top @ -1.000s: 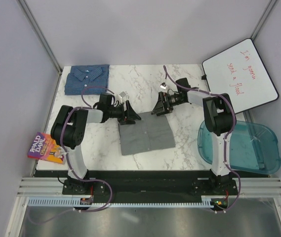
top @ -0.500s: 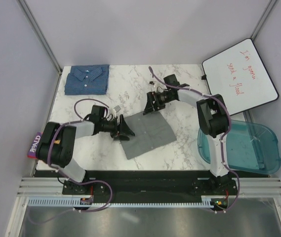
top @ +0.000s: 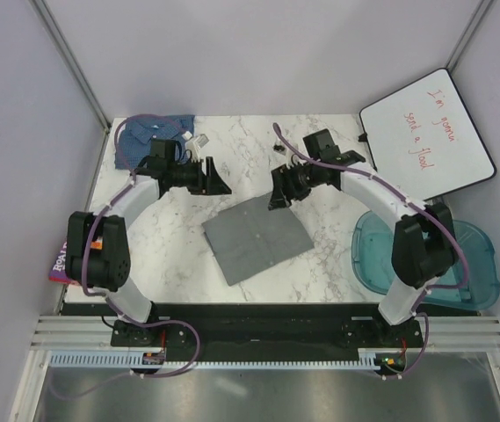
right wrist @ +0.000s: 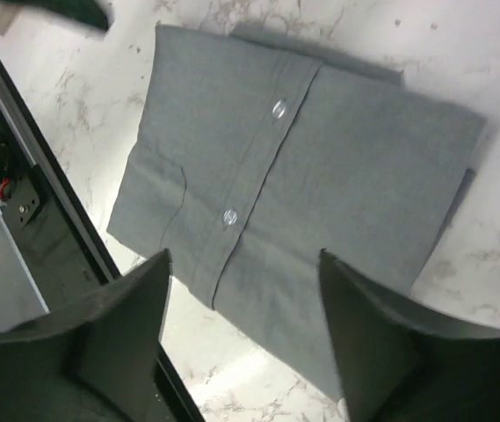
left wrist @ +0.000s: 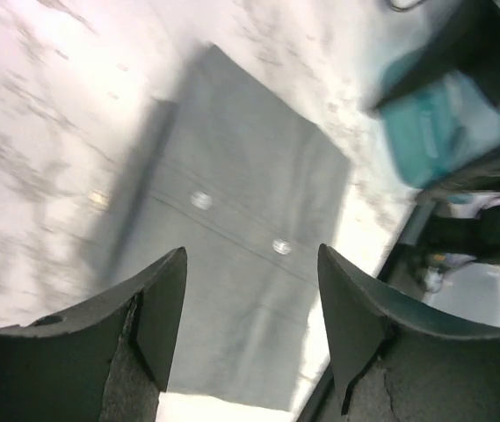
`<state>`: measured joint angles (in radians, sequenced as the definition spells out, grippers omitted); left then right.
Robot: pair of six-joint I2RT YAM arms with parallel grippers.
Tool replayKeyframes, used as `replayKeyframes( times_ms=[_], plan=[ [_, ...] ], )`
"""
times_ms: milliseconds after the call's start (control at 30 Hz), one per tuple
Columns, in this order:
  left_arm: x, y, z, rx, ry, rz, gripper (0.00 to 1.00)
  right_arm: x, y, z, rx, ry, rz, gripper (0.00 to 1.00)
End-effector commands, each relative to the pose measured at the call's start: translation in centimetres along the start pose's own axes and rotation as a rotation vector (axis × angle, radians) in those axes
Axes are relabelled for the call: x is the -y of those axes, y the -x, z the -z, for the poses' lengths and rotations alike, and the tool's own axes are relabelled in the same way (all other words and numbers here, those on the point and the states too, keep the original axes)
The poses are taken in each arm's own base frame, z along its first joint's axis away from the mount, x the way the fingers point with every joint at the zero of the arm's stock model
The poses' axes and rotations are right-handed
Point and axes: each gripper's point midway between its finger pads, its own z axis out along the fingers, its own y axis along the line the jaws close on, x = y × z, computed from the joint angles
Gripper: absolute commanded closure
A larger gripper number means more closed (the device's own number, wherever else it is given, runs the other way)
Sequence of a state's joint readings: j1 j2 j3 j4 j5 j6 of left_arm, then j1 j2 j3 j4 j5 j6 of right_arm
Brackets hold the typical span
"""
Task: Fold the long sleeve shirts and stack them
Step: Fold the shirt
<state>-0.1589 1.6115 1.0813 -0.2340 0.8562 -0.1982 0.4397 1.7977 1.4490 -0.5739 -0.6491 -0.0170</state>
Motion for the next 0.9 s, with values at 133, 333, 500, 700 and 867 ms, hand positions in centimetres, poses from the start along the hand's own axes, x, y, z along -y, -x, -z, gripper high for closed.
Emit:
replayKeyframes(
  times_ms=[133, 333, 500, 700, 867],
  plan=[
    [-7.1, -1.9, -2.0, -0.2, 0.194, -0.166, 0.4, 1.7, -12.4, 0.3, -0.313, -0.072, -0.091, 0.57],
    [-8.8, -6.5, -1.9, -0.36, 0.252, -0.183, 0.51, 6.0, -13.6, -1.5, -0.39, -0.196, -0.051, 0.65],
    [-6.3, -10.5, -0.3, -0.457, 0.213, -0.164, 0.69, 10.4, -11.4, -3.9, -0.402, -0.297, 0.001, 0.66],
    [0.2, -13.4, 1.7, -0.551, 0.116, -0.31, 0.7, 16.4, -1.7, -4.6, -0.3, -0.54, 0.215, 0.66],
    [-0.7, -9.6, 3.9, -0.322, 0.197, -0.045, 0.38, 13.1, 3.8, -2.0, -0.184, -0.499, 0.248, 0.61]
  ],
)
